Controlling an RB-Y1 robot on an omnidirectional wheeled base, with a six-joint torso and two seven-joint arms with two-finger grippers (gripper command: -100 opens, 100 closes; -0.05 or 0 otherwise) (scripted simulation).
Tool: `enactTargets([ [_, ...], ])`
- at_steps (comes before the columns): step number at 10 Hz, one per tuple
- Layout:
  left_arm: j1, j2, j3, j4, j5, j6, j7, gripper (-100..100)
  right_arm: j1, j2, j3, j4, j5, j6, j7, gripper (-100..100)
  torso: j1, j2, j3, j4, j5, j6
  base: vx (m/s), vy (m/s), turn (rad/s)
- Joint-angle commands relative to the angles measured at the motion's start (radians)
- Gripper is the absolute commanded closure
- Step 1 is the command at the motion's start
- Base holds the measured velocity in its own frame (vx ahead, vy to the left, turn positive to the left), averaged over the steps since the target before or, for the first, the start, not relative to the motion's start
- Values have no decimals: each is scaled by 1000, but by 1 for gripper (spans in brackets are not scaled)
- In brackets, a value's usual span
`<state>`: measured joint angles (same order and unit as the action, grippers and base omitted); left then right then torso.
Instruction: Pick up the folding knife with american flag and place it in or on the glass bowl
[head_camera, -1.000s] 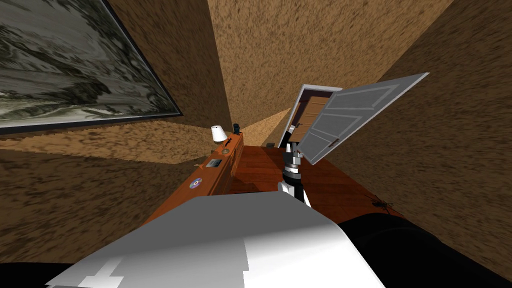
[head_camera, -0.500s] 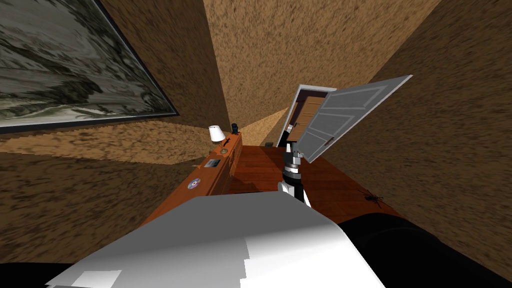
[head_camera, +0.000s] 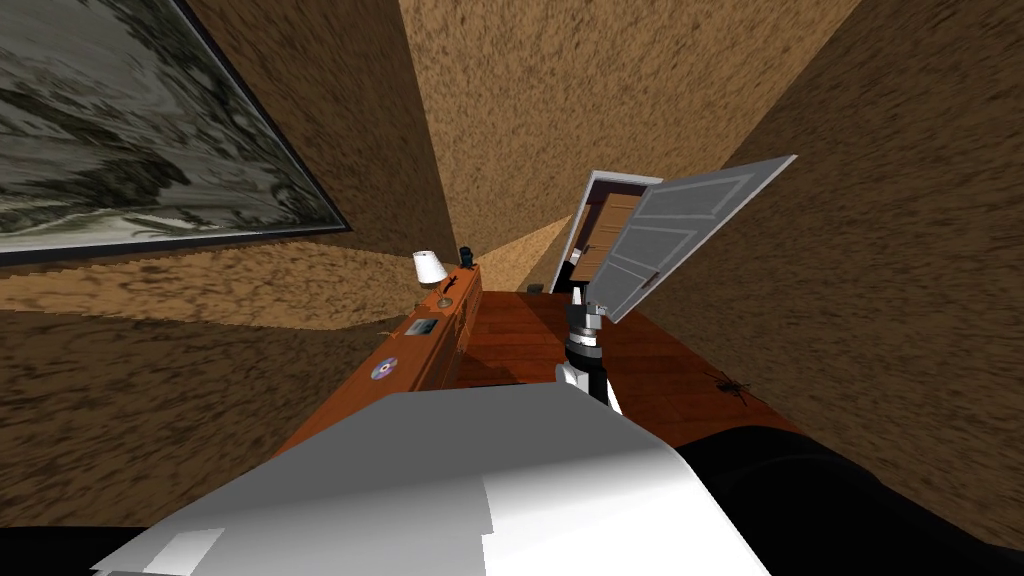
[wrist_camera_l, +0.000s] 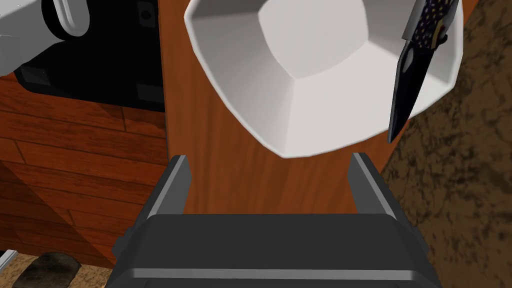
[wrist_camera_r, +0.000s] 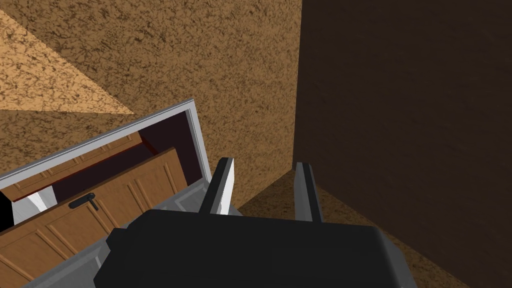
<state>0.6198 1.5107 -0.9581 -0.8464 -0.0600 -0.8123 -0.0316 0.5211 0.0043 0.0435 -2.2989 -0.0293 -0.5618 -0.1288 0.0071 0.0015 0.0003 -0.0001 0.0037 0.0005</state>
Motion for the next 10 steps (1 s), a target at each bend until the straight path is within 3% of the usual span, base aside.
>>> enactTargets([
  [1,-21,1,-50,37,50,-6,-28,-100,0,0,0,0,0,0,0,0,0,0,0,0,0,0,-53,-30,-111],
  [3,-21,1,-108,37,115,-6,-28,-100,0,0,0,0,0,0,0,0,1,1,1,0,1,-2,-19,-8,23],
  [4,-21,1,-116,37,140,-6,-28,-100,0,0,0,0,0,0,0,0,2,0,0,0,1,-2,0,0,0],
  [5,-46,46,-157,49,172,3,-71,-100,0,0,0,0,0,0,0,0,2,-1,0,0,1,-2,-46,-31,-195],
  [8,-46,46,-247,49,261,3,-71,-100,0,0,0,0,0,0,0,0,1,1,1,0,1,-2,-27,-15,-22],
  [9,-46,46,-248,49,290,3,-71,-100,0,0,0,0,0,0,0,0,1,0,0,0,1,-2,0,0,0],
  [10,-47,44,-243,52,270,1,-71,-100,0,0,0,0,0,0,0,0,2,-1,0,0,1,-2,0,0,0],
])
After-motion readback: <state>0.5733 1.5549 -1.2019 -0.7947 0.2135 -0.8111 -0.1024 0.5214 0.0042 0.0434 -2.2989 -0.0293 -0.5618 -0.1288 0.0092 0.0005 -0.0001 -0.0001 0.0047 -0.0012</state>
